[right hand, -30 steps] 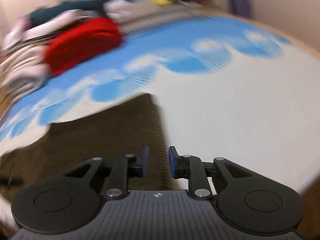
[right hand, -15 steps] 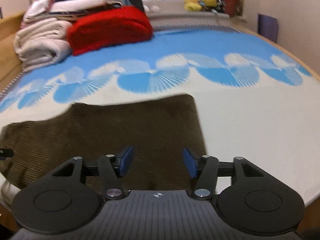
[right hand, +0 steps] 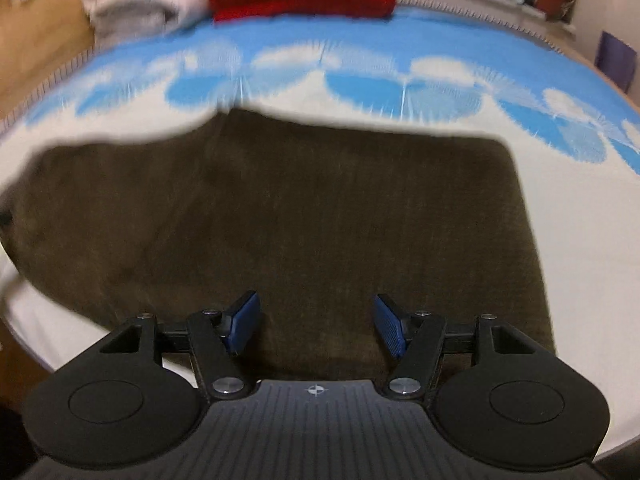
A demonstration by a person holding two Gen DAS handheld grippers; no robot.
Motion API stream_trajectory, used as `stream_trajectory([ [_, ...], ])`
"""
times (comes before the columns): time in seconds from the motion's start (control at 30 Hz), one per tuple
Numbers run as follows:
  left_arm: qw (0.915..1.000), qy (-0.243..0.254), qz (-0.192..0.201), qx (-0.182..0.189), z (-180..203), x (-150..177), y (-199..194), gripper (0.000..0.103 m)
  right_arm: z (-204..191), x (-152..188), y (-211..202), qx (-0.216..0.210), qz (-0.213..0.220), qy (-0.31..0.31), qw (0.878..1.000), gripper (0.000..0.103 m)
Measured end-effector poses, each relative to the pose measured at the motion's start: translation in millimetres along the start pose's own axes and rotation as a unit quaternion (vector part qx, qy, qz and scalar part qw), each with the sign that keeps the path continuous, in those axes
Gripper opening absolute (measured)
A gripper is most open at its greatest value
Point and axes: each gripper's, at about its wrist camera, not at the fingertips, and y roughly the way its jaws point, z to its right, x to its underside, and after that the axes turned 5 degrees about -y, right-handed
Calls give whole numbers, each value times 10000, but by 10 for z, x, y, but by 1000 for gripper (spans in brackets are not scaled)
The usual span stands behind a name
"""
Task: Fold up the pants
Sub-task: 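Grasp the grey waistband with the left gripper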
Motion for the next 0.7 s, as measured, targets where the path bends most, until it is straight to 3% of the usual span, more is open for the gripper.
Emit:
stream_trajectory([
  [0.53,9998,-59,-147,-114,48,-59,265,70,36,-31,81,-119,-29,26,9999,66],
  [0.7,9995,-211,-195,-124,16,-105,351,78,27,-36,91,-126,-35,5,9999,67],
])
